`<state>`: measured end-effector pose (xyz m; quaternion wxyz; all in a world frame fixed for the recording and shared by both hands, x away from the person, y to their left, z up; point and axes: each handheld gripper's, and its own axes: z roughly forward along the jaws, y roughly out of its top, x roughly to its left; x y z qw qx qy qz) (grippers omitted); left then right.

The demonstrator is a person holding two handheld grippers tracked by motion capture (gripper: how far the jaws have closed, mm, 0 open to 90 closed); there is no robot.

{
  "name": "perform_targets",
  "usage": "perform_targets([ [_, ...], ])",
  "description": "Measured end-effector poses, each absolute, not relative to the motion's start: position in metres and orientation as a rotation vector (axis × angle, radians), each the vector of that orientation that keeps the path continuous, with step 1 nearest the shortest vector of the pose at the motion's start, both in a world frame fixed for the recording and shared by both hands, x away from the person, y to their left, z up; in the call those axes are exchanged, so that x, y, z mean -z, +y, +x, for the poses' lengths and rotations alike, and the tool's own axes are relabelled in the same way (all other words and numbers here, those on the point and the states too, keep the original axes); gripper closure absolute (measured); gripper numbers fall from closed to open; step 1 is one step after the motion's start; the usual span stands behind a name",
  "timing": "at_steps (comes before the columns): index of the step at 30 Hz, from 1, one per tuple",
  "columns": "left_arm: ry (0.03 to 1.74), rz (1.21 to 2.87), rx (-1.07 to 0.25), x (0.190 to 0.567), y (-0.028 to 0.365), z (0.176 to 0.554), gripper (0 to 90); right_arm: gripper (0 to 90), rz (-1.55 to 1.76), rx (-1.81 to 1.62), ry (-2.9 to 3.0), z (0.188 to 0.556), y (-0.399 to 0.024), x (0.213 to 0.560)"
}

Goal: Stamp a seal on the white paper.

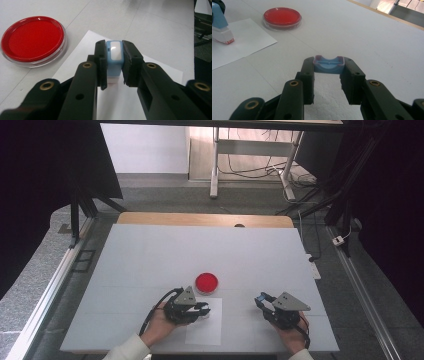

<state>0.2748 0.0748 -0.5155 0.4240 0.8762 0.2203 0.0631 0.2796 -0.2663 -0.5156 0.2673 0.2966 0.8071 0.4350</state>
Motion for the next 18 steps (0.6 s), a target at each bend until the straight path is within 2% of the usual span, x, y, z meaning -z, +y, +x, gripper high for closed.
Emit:
perform_targets([
  [18, 0.547, 2.223, -0.170, 0.5148, 0.0723, 0.2740, 75.6, 64.4, 0.801, -1.178, 2.173, 0.2791, -0.2665, 0.5150],
])
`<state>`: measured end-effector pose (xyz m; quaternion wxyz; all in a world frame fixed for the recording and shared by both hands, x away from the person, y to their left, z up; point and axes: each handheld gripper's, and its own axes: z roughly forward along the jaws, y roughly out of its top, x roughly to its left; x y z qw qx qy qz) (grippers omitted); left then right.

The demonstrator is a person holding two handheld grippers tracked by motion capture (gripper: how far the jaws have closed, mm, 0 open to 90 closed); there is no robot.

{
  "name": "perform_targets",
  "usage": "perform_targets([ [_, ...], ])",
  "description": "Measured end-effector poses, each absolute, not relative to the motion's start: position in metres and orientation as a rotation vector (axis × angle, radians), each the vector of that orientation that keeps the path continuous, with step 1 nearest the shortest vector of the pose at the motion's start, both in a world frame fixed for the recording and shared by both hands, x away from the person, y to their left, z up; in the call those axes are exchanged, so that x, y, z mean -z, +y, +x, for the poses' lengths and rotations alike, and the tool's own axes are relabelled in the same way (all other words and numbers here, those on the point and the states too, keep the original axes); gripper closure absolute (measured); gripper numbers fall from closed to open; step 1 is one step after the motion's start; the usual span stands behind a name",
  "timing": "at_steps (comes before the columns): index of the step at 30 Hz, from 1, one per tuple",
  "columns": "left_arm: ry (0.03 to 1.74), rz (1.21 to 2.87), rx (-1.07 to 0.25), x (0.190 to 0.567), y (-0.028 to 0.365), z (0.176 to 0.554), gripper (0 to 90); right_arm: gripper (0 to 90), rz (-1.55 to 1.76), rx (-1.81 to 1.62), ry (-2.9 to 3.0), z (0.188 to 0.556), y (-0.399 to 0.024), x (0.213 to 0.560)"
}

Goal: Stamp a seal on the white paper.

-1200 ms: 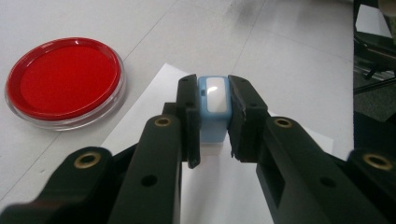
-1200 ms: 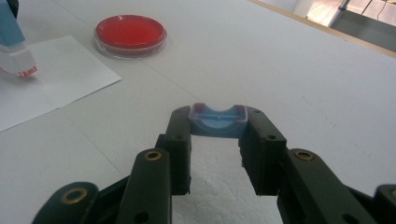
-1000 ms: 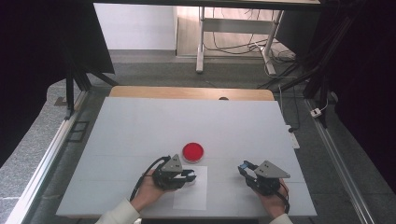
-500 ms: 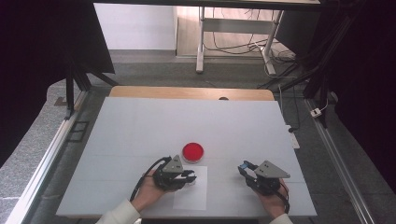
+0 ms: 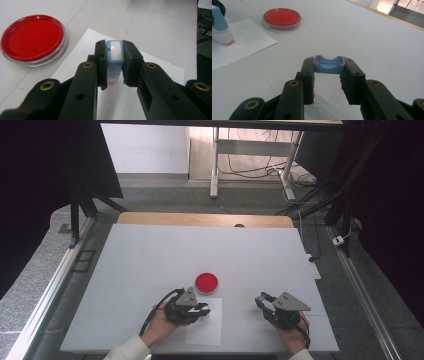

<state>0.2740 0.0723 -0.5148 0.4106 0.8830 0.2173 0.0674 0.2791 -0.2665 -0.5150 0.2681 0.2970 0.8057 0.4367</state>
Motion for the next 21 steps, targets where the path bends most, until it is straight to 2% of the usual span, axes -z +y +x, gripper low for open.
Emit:
perform_targets([
  [21, 0.537, 2.284, -0.179, 0.5146, 0.0678, 0.2743, 75.9, 64.5, 0.803, -1.186, 2.167, 0.2786, -0.2669, 0.5142],
])
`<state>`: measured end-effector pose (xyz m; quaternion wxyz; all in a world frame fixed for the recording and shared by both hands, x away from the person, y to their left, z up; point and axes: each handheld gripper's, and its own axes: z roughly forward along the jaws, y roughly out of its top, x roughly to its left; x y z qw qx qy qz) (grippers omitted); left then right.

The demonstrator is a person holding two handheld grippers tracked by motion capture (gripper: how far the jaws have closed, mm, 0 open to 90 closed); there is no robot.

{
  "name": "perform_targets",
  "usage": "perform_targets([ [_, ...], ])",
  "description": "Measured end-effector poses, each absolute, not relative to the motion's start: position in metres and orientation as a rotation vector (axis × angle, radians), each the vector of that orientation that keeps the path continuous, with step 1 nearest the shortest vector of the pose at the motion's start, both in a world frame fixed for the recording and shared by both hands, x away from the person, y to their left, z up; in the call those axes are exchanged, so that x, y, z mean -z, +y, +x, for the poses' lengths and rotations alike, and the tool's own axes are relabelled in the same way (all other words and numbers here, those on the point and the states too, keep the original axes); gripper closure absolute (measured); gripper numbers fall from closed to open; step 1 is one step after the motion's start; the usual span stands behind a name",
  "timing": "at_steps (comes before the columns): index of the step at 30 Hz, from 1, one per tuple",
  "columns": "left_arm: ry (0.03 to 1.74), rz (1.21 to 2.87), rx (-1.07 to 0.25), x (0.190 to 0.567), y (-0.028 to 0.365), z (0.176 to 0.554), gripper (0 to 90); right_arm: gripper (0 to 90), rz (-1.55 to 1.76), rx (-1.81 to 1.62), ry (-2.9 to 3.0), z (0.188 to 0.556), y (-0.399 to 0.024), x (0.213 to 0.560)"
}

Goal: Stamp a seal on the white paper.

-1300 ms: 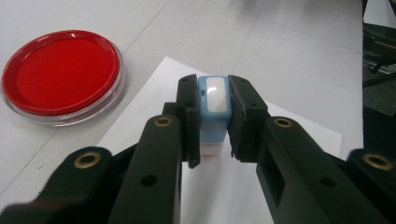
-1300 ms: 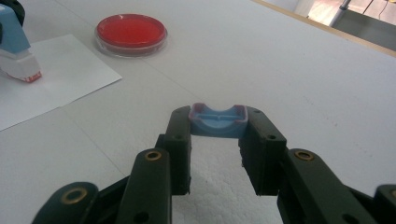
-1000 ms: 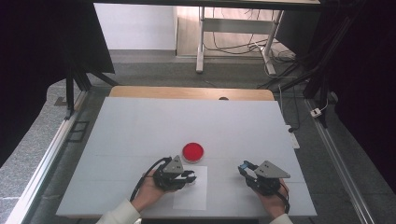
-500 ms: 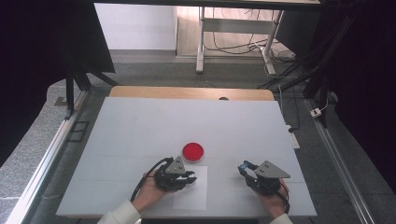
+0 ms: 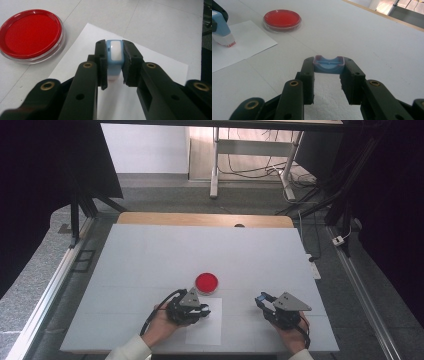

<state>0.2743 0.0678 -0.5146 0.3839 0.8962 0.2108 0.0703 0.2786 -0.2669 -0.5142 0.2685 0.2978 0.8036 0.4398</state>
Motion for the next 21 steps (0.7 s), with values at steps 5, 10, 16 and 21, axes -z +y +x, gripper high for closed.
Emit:
perform_targets([
  [5, 0.545, 2.260, -0.168, 0.5170, 0.0701, 0.2742, 75.9, 64.4, 0.801, -1.192, 2.168, 0.2784, -0.2666, 0.5145],
  [10, 0.537, 2.260, -0.176, 0.5176, 0.0705, 0.2734, 76.0, 64.5, 0.801, -1.195, 2.167, 0.2784, -0.2665, 0.5147],
  [16, 0.535, 2.254, -0.178, 0.5186, 0.0714, 0.2727, 76.1, 64.5, 0.802, -1.182, 2.167, 0.2779, -0.2664, 0.5142],
  [21, 0.522, 2.272, -0.204, 0.5178, 0.0700, 0.2708, 76.1, 64.4, 0.798, -1.187, 2.170, 0.2779, -0.2661, 0.5142],
])
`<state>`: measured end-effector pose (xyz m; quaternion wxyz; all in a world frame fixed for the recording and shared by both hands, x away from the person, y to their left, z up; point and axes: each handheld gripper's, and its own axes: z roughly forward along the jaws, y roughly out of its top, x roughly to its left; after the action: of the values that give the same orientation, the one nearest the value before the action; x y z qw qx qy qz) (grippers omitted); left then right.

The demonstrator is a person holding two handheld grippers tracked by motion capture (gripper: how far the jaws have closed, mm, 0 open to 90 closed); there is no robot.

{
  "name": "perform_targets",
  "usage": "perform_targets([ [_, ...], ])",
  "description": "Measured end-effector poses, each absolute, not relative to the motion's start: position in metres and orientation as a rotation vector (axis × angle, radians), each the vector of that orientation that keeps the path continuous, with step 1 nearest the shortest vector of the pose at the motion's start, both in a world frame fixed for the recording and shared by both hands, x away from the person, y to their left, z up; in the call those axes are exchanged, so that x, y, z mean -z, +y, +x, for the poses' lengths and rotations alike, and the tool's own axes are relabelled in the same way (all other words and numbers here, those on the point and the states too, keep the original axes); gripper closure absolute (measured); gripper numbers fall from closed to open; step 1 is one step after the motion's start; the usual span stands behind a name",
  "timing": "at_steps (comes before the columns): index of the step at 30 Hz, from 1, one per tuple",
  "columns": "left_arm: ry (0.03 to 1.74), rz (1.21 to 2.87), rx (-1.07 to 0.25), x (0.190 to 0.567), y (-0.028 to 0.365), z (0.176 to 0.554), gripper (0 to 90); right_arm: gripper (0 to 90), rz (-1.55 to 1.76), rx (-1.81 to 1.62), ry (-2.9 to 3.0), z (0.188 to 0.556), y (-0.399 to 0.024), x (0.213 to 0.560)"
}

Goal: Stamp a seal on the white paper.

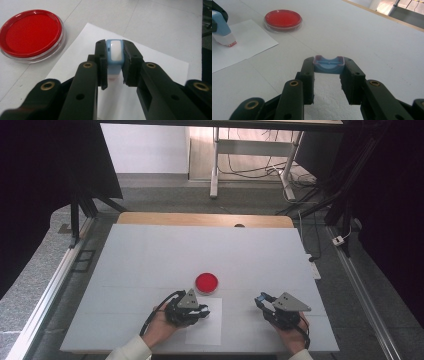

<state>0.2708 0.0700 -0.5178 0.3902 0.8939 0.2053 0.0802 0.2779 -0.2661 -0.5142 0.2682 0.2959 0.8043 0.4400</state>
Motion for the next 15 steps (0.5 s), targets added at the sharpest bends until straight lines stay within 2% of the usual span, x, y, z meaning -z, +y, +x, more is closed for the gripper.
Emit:
perform_targets([
  [15, 0.547, 2.333, -0.214, 0.5115, 0.0627, 0.2710, 76.0, 64.5, 0.796, -1.183, 2.168, 0.2781, -0.2660, 0.5139],
])
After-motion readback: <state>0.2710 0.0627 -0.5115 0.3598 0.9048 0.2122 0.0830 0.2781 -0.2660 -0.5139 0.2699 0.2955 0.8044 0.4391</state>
